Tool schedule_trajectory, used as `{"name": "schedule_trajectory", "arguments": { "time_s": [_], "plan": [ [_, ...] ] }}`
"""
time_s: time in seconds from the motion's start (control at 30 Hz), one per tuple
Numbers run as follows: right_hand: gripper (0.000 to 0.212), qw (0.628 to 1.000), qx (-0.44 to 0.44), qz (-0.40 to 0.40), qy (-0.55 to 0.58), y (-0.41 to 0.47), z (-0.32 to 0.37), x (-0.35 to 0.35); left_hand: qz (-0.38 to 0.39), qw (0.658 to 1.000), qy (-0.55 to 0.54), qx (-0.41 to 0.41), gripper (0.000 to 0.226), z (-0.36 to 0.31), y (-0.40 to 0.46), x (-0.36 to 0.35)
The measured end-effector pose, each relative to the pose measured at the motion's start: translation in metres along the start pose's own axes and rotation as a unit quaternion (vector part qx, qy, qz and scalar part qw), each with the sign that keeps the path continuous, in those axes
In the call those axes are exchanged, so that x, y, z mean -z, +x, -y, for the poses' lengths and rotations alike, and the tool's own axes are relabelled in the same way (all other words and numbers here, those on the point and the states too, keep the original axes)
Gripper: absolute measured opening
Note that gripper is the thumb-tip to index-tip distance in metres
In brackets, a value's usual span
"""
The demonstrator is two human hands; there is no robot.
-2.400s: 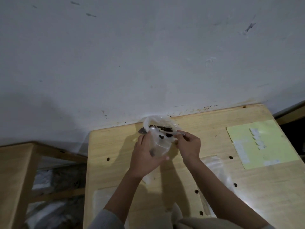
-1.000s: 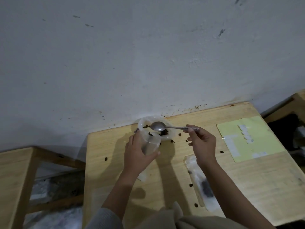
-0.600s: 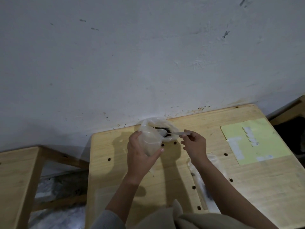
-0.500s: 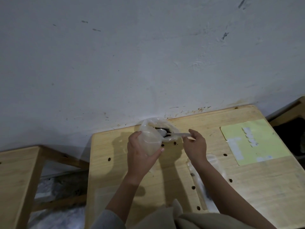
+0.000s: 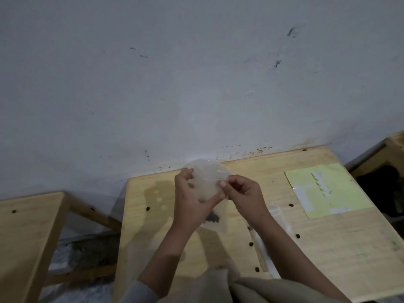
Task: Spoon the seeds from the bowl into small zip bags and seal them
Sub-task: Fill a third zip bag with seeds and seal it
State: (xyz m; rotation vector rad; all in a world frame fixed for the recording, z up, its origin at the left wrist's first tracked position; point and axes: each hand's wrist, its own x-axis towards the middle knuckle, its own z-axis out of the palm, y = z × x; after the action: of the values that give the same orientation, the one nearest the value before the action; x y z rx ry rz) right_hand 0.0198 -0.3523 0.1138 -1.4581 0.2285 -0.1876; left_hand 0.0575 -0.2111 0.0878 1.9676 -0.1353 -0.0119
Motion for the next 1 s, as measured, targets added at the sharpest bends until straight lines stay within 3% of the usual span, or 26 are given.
{"name": "schedule_trajectory", "arguments": {
  "time_s": [0.13,0.23,0.4,0.67,0.83,1.0],
  "plan": [
    [0.01,0.997,0.02,-0.077,0.013,-0.009,0.006,0.006,-0.006,0.999,-0.028,-0.038,0.033,-0.014,-0.01,0.013],
    [0.01,0.994,0.024,-0.104,0.025,-0.017,0.009,0.009,-0.022,0.996,-0.082,-0.038,0.012,-0.022,-0.015,0.02],
    [0.014,0.987,0.021,-0.145,0.067,-0.029,0.007,0.012,-0.016,0.99,-0.141,0.013,0.02,-0.026,-0.021,0.018],
    [0.021,0.982,0.028,-0.171,0.07,-0.028,0.006,0.01,0.016,0.995,-0.096,0.001,0.009,-0.029,-0.027,0.019],
    [0.016,0.986,0.005,-0.149,0.08,-0.026,0.011,0.005,0.014,0.996,-0.079,-0.028,0.017,-0.034,-0.025,0.02],
    [0.007,0.996,-0.001,-0.071,0.058,-0.027,0.012,0.004,0.011,0.995,-0.088,-0.042,0.019,-0.036,-0.023,0.022]
  ]
}}
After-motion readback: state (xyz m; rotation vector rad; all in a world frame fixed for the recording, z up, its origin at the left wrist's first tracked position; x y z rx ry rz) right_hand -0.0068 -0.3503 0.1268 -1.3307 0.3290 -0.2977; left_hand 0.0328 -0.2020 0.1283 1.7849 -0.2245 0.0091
